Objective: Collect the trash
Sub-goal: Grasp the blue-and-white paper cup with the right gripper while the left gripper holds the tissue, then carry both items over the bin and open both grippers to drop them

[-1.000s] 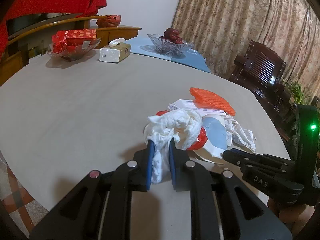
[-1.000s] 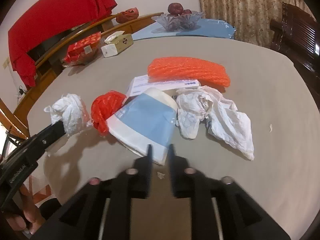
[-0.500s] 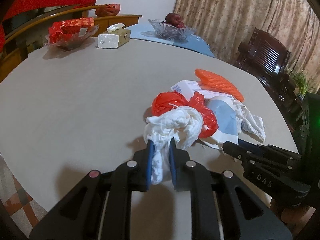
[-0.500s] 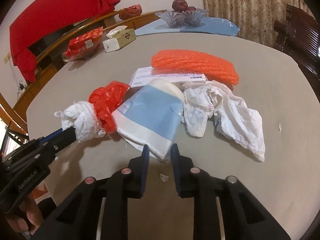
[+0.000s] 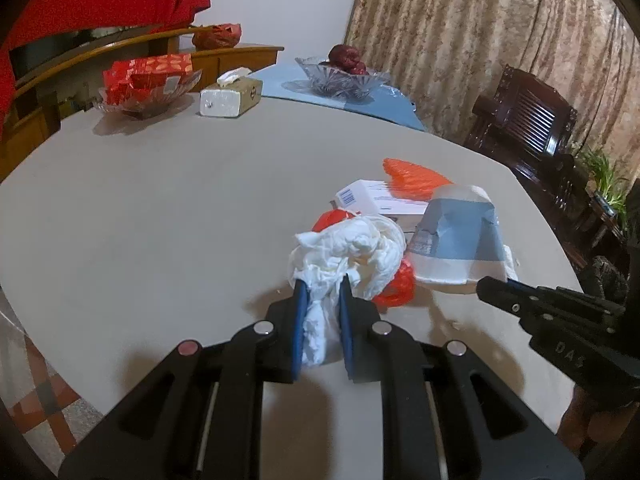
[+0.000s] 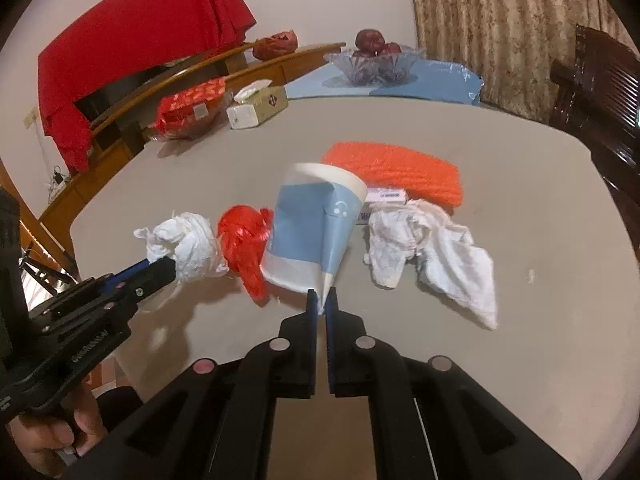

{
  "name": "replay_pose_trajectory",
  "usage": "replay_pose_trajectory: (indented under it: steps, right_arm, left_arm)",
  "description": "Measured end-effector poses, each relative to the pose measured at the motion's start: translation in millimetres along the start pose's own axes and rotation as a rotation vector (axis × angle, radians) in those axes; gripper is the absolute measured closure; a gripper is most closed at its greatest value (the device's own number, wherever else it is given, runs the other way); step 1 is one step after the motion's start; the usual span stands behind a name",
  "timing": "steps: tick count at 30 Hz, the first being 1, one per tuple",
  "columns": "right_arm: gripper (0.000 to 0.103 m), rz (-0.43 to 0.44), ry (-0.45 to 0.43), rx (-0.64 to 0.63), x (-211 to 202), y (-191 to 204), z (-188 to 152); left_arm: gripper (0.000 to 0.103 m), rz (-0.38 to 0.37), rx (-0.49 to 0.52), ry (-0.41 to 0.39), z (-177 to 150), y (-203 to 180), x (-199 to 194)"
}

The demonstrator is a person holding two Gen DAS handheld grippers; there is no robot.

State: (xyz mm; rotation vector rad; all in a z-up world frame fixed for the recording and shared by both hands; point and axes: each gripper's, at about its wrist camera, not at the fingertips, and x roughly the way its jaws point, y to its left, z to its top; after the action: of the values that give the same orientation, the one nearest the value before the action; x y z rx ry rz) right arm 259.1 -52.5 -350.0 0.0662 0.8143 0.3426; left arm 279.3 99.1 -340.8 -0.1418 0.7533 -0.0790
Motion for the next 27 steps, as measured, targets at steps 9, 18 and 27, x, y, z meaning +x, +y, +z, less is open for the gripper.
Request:
replay_pose_trajectory:
  steps: [9,18,27]
  right_arm:
    - [0.099,-0.027,-0.071,0.039,-53,-18,4]
    - [0.099,-0.059,-0.132,0.055,-103,-33,1]
    - [0.099,-0.095,-0.175,0.072,-140,-55,-8]
  left_arm:
    - [0.089,-0.018,0.025,-0.041,6,-24,-29]
    - [0.089,-0.048,0.067,-0.082,6,-62,-59]
    - [0.089,-0.079,0.124,-0.096,-1,-107,-75]
